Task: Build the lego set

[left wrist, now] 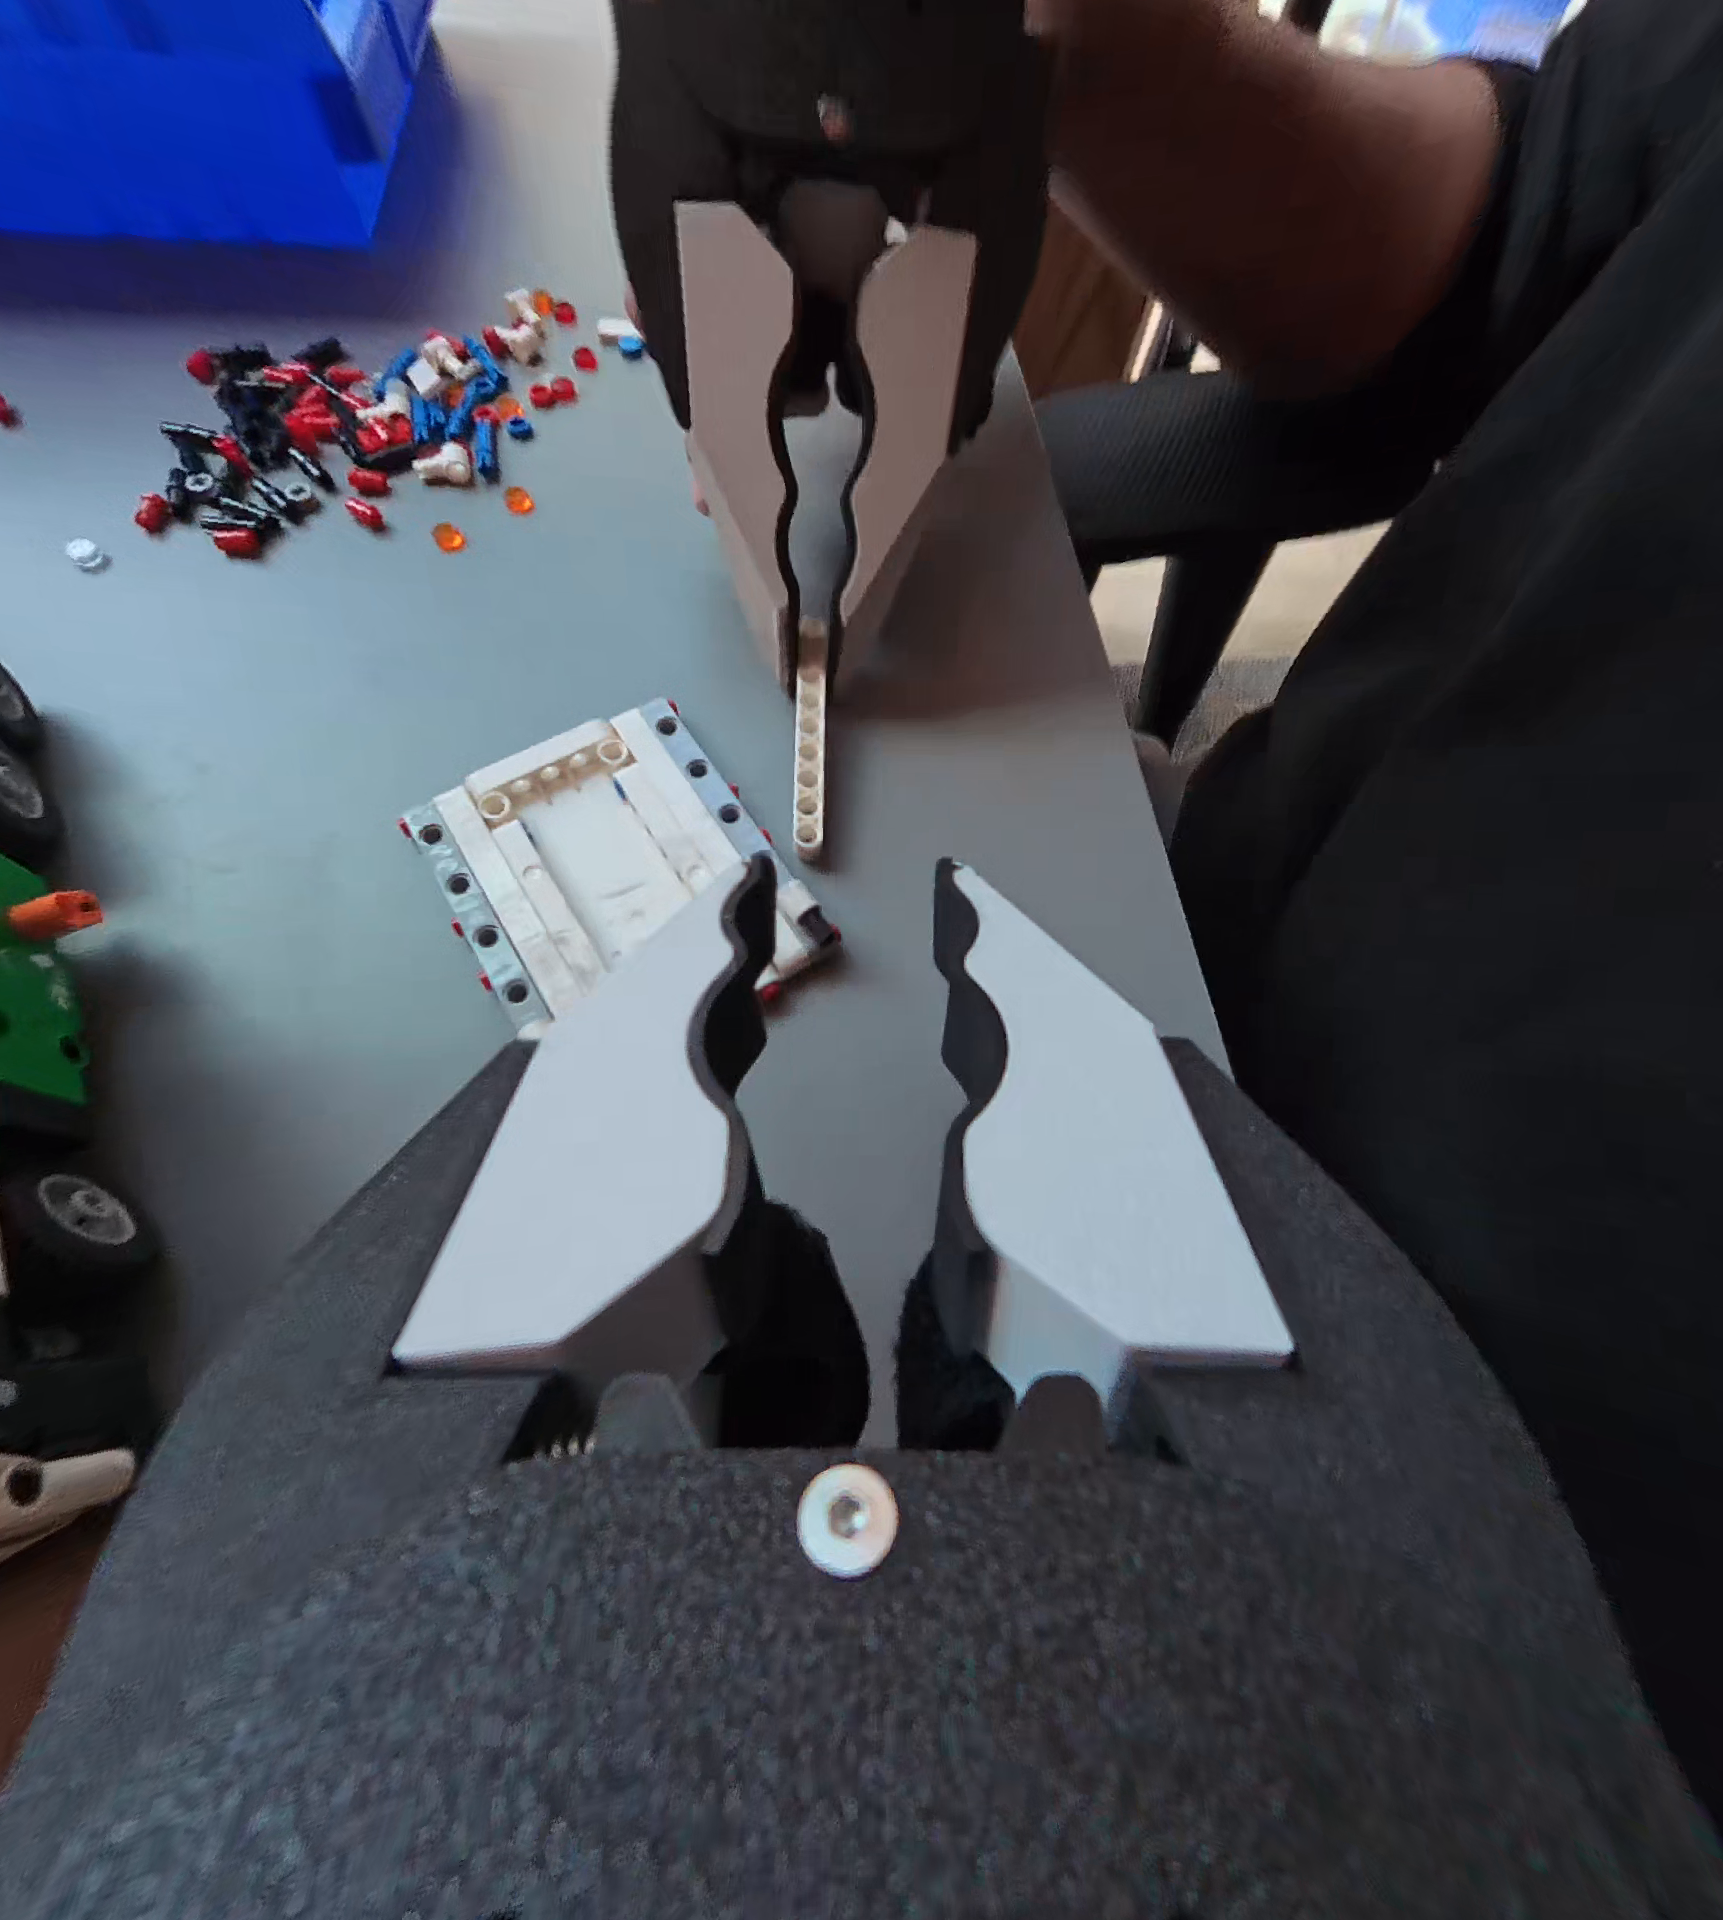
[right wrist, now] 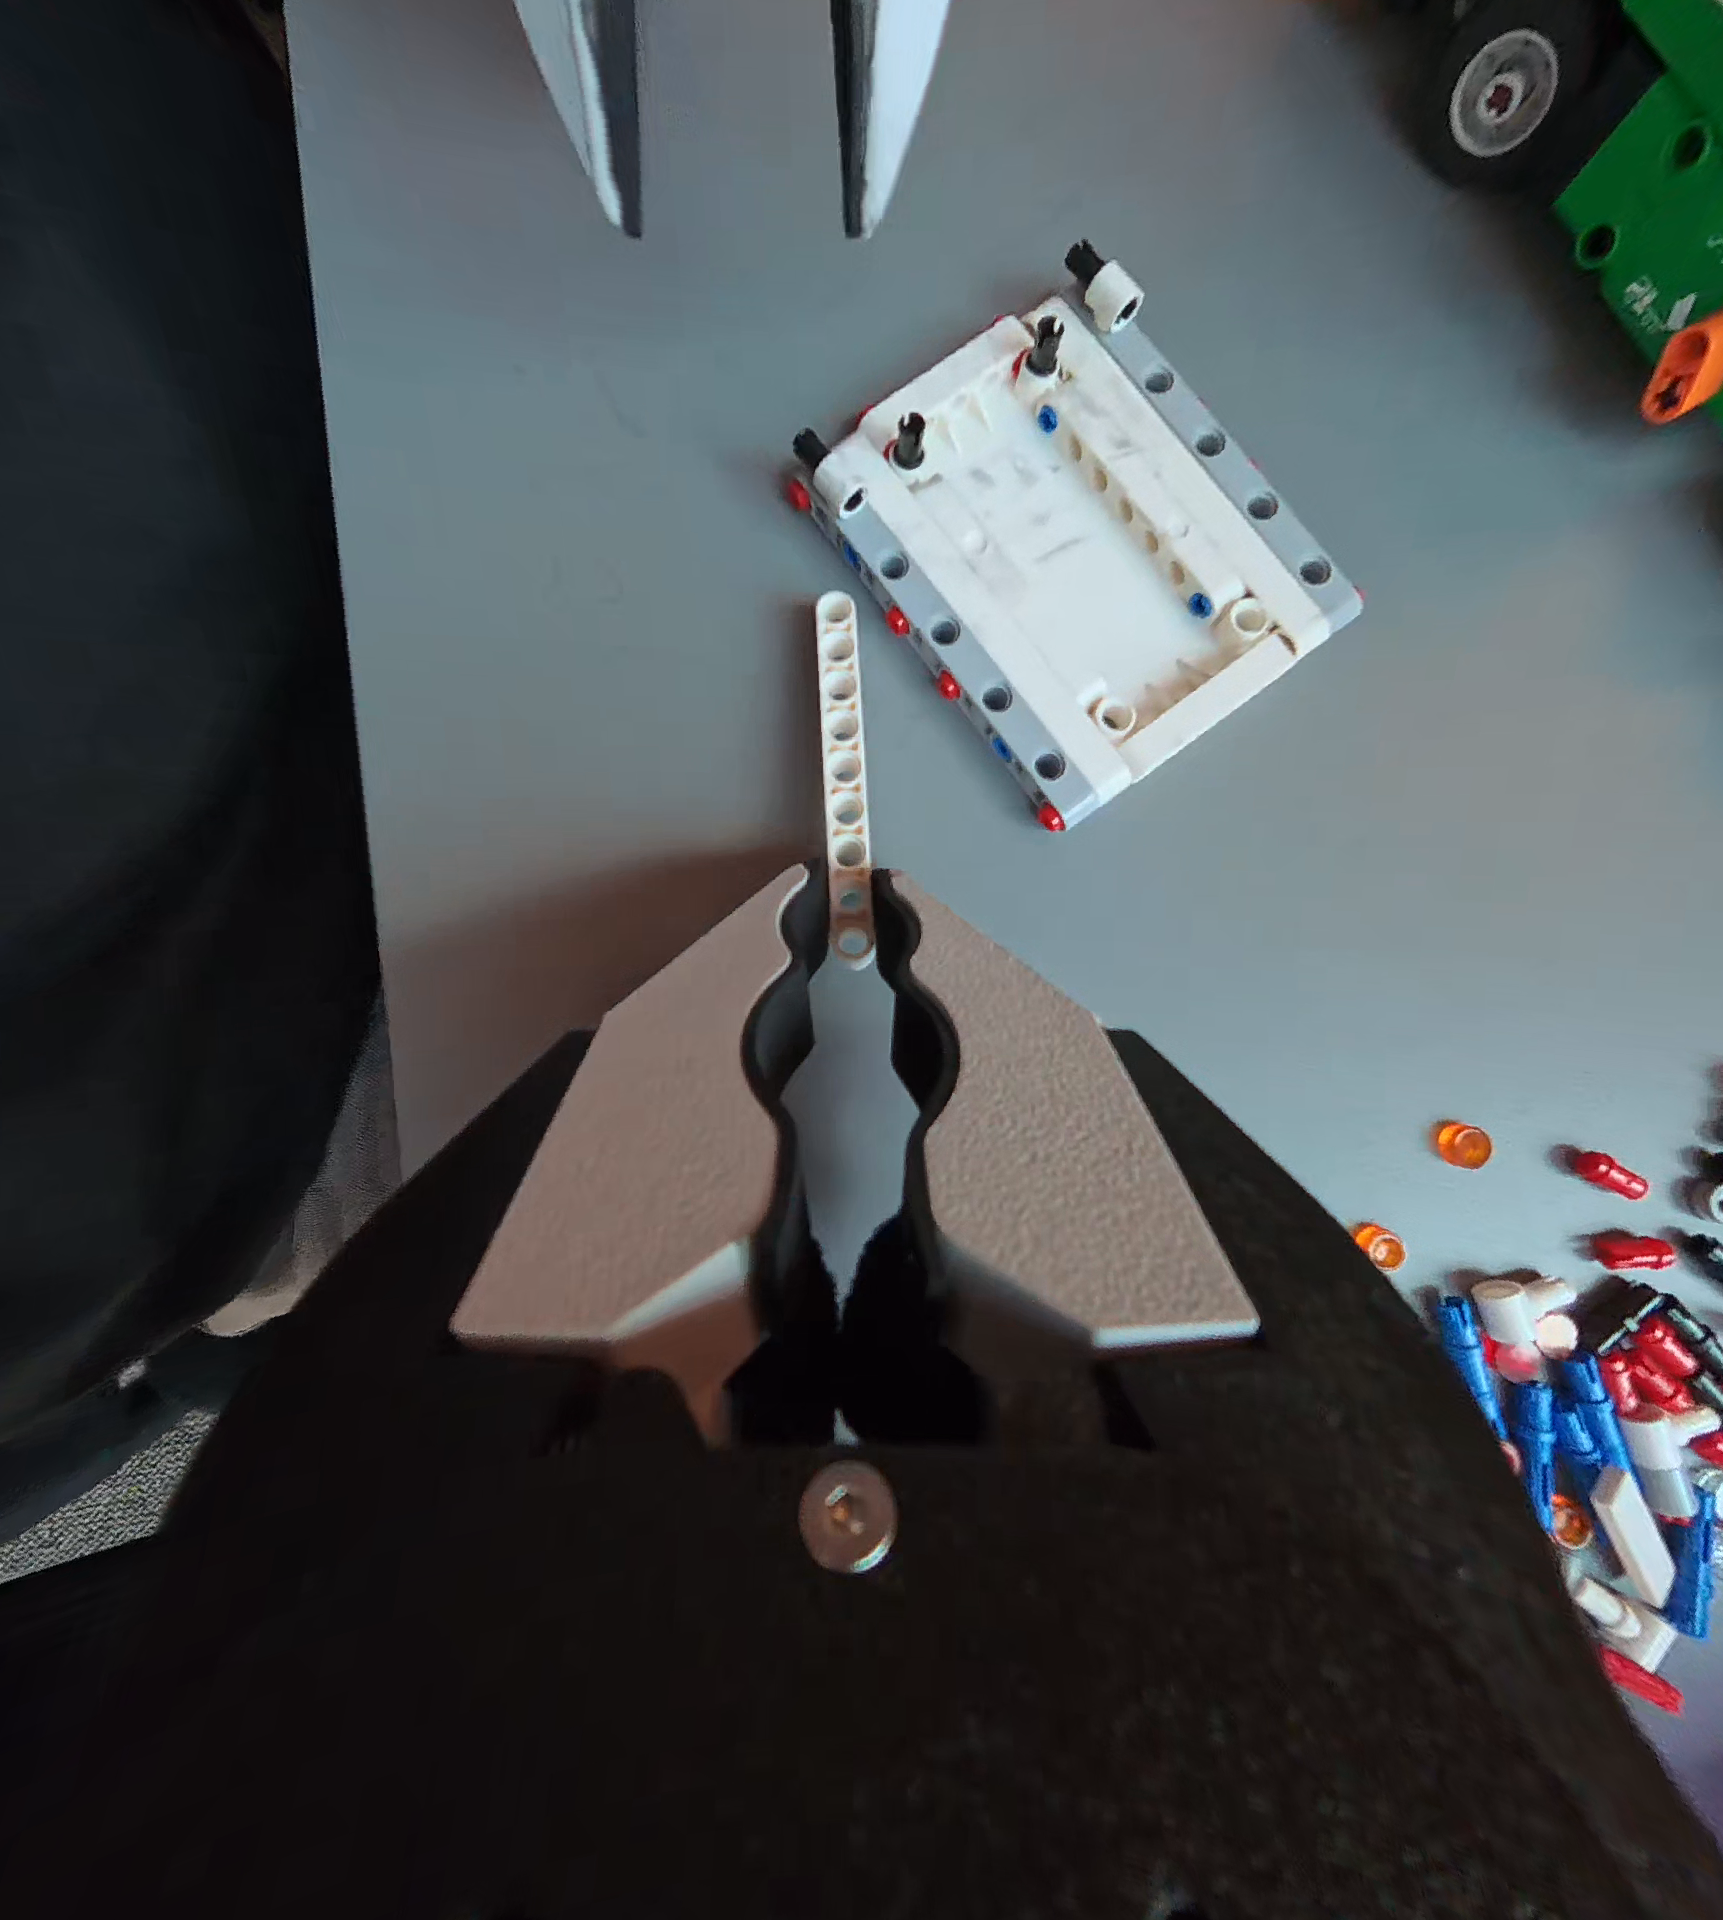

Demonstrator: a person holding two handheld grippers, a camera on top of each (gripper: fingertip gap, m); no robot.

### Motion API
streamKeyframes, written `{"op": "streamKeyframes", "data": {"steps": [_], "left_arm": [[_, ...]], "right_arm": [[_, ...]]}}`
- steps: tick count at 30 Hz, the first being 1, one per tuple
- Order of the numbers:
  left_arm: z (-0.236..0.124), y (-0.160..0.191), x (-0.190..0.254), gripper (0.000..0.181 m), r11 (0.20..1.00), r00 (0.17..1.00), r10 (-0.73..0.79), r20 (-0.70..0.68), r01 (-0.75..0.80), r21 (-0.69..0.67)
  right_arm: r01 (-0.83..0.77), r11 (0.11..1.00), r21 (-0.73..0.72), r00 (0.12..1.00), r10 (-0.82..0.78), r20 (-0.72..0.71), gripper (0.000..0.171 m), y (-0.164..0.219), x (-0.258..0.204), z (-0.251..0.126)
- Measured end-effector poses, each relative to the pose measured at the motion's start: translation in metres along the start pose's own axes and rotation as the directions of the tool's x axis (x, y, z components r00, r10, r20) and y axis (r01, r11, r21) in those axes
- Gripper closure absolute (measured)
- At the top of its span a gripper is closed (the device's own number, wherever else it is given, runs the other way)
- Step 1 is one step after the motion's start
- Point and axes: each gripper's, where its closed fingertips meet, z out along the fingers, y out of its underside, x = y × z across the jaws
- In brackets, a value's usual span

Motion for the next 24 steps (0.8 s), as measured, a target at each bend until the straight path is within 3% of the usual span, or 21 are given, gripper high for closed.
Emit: {"op": "streamKeyframes", "data": {"steps": [1, 6, 10, 15, 18, 22, 24], "left_arm": [[0.001, -0.004, -0.003, 0.152, 0.998, 0.999, -0.034, 0.001, 0.034, 0.048], [-0.014, -0.003, -0.038, 0.152, 0.960, 0.968, -0.211, 0.133, 0.180, 0.215], [-0.037, 0.003, -0.054, 0.153, 0.895, 0.894, -0.388, 0.222, 0.308, 0.324], [-0.077, 0.002, -0.081, 0.153, 0.820, 0.763, -0.491, 0.421, 0.243, 0.518], [-0.087, 0.000, -0.086, 0.151, 0.806, 0.734, -0.500, 0.459, 0.201, 0.557], [-0.096, 0.003, -0.094, 0.152, 0.787, 0.705, -0.528, 0.472, 0.197, 0.585], [-0.098, 0.003, -0.098, 0.152, 0.779, 0.698, -0.538, 0.472, 0.198, 0.594]], "right_arm": [[0.003, 1.000, -0.002, 1.000, -0.003, -0.002, 0.164, 0.000, 0.000, 0.000], [-0.058, 0.996, 0.061, 0.998, 0.058, -0.009, 0.150, -0.003, 0.012, -0.005], [-0.156, 0.954, 0.255, 0.984, 0.173, -0.046, 0.150, -0.018, 0.042, -0.027], [-0.153, 0.818, 0.554, 0.859, 0.388, -0.335, 0.151, -0.028, 0.124, -0.070], [-0.186, 0.728, 0.660, 0.822, 0.483, -0.300, 0.153, -0.031, 0.133, -0.079], [-0.223, 0.742, 0.632, 0.782, 0.523, -0.338, 0.150, -0.012, 0.138, -0.078], [-0.229, 0.704, 0.673, 0.774, 0.551, -0.312, 0.150, -0.012, 0.139, -0.087]]}}
